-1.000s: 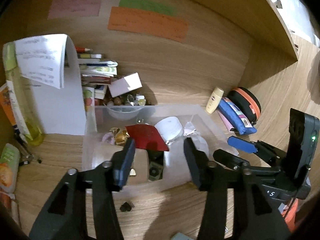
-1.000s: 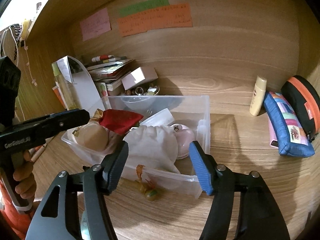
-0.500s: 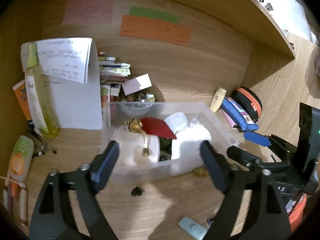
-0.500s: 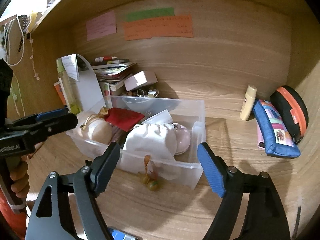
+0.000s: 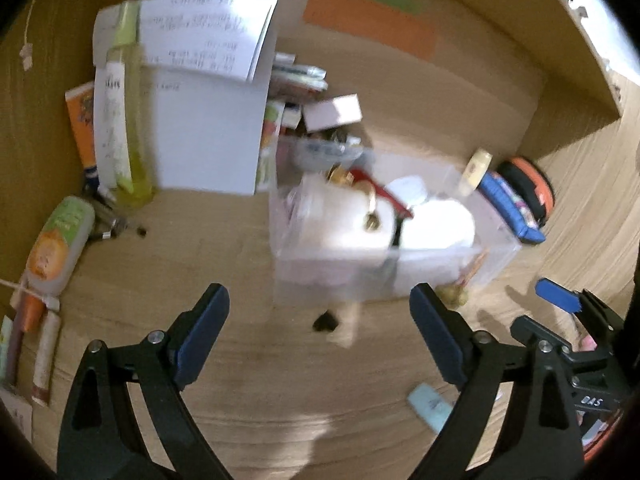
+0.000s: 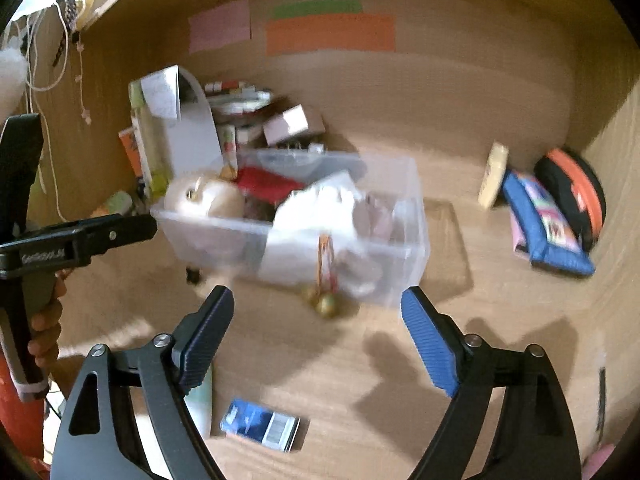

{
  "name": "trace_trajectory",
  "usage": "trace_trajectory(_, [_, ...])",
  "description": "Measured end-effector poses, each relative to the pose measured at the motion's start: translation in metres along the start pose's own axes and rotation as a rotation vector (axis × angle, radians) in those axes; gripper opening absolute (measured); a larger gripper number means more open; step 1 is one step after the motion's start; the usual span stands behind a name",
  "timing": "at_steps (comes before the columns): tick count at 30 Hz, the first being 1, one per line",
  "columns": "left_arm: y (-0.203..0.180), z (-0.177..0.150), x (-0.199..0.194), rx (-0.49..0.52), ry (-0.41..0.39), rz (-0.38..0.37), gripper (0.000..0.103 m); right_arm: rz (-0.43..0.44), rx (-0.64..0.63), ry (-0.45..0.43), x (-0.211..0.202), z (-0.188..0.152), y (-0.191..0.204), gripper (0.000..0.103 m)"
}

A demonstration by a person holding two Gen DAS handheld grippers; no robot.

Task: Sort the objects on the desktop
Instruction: 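Grasp the small black clip with the left tool while the right tool grasps the blue barcode card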

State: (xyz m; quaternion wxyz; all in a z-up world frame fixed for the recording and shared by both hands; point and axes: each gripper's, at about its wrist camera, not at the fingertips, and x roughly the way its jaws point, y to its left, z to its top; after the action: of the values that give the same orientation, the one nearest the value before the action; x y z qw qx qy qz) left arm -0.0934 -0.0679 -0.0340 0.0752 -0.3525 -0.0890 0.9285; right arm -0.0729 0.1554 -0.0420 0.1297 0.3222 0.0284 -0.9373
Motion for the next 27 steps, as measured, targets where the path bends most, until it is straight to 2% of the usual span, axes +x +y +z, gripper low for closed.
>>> trace_trajectory(6, [0.001, -0.013, 0.011, 0.028, 0.046, 0.034, 0.092, 0.021, 0.077, 0.112, 0.010, -0.039, -0.004, 0.084])
trace_trajectory(12, [0.003, -0.021, 0.017, 0.041, 0.065, 0.037, 0.092, 0.042, 0.111, 0.144, 0.007, -0.057, -0.001, 0.082])
trace_trajectory(17, [-0.004, -0.023, 0.020, 0.084, 0.065, 0.054, 0.079, 0.060, 0.075, 0.165, 0.007, -0.064, 0.008, 0.081])
trace_trajectory(19, [-0.008, -0.024, 0.024, 0.102, 0.077, 0.058, 0.075, 0.071, 0.063, 0.170, 0.008, -0.065, 0.012, 0.076])
trace_trajectory(23, [-0.014, -0.025, 0.029, 0.128, 0.094, 0.061, 0.069, 0.046, -0.003, 0.168, 0.009, -0.067, 0.025, 0.067])
trace_trajectory(27, [-0.021, -0.025, 0.038, 0.157, 0.115, 0.075, 0.059, 0.022, -0.066, 0.162, 0.009, -0.071, 0.035, 0.066])
